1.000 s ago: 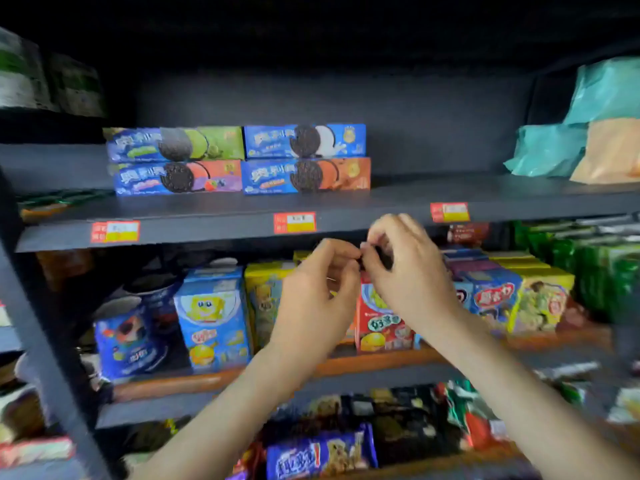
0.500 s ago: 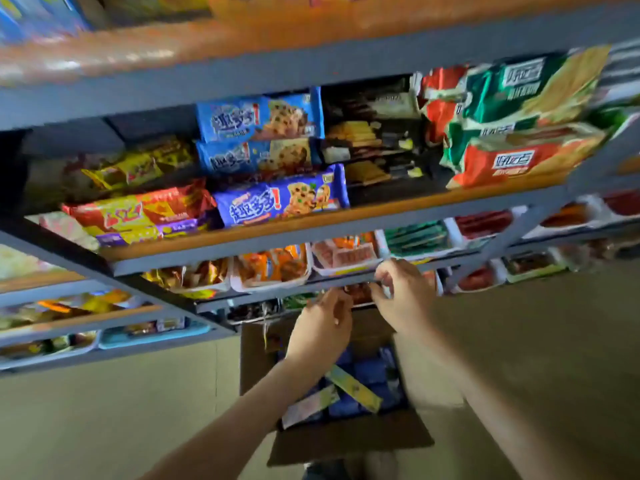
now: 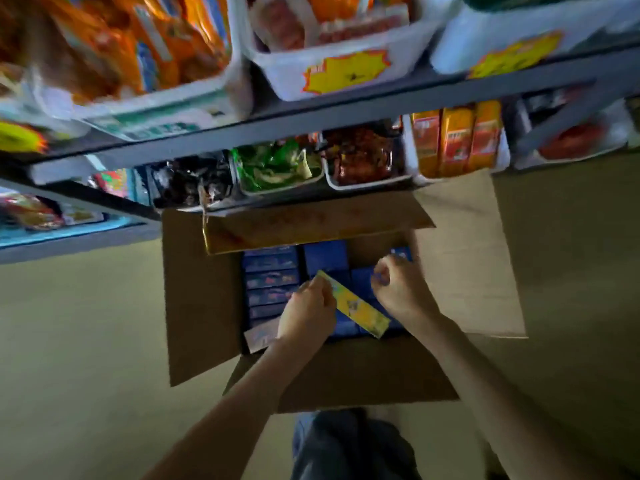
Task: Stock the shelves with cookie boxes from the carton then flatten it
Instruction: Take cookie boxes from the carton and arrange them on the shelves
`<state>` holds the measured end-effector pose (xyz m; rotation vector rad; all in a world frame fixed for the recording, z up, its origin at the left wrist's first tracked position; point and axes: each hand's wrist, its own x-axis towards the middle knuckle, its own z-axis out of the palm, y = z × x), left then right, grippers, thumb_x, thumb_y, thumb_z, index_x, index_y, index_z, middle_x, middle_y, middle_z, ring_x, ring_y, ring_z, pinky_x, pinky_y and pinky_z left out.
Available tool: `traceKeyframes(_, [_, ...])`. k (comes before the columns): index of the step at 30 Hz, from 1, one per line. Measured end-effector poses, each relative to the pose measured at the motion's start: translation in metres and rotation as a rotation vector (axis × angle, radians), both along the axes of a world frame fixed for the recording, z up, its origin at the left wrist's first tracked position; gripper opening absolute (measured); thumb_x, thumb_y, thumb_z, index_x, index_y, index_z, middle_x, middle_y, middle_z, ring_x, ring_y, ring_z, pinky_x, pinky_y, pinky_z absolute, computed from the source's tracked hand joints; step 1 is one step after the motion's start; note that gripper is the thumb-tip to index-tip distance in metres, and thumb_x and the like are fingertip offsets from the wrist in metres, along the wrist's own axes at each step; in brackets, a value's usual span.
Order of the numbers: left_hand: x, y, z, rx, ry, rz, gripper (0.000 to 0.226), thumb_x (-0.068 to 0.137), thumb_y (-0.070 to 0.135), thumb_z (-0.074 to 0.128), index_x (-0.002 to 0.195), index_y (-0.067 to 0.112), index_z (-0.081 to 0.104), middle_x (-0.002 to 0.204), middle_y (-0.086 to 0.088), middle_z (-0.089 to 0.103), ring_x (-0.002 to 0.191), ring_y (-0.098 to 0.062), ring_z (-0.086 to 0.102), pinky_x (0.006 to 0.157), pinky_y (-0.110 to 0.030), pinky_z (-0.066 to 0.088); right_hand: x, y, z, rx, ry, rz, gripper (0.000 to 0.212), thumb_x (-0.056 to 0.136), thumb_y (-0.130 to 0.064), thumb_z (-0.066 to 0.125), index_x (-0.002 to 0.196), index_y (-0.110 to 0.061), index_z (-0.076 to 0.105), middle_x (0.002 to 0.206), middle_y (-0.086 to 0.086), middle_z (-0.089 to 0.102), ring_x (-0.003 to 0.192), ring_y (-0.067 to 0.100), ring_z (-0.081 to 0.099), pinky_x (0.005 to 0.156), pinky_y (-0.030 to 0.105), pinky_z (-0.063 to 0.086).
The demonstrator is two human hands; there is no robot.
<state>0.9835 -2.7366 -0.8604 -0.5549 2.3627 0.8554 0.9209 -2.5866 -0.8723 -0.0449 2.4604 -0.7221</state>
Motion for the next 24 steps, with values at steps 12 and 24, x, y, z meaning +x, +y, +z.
traceKeyframes(12, [-0.04, -0.009, -0.138, -0.103, 0.262, -0.091, 0.069, 0.094, 0.019, 0.049, 0.15, 0.034, 0.011, 0.159, 0.002, -0.002, 0.145, -0.023, 0.007, 0.114, -0.043, 0.025, -0.037, 0.015, -0.125, -0.402, 0.111, -0.264, 0.066, 0.092, -0.003, 0.052, 0.148, -0.027, 0.026, 0.15, -0.003, 0.033, 0.138, 0.01, 0.029, 0.107, 0.021, 0.028])
traceKeyframes(24, [-0.091, -0.052, -0.169, -0.36, 0.399, -0.273, 0.083, 0.085, 0.028, 0.06, 0.152, 0.021, 0.01, 0.158, -0.004, -0.014, 0.145, -0.029, -0.016, 0.115, -0.053, -0.002, -0.073, -0.006, -0.154, -0.331, 0.225, -0.046, 0.068, 0.089, -0.005, 0.058, 0.148, -0.014, 0.027, 0.139, -0.007, 0.032, 0.131, 0.006, 0.026, 0.097, -0.002, 0.016])
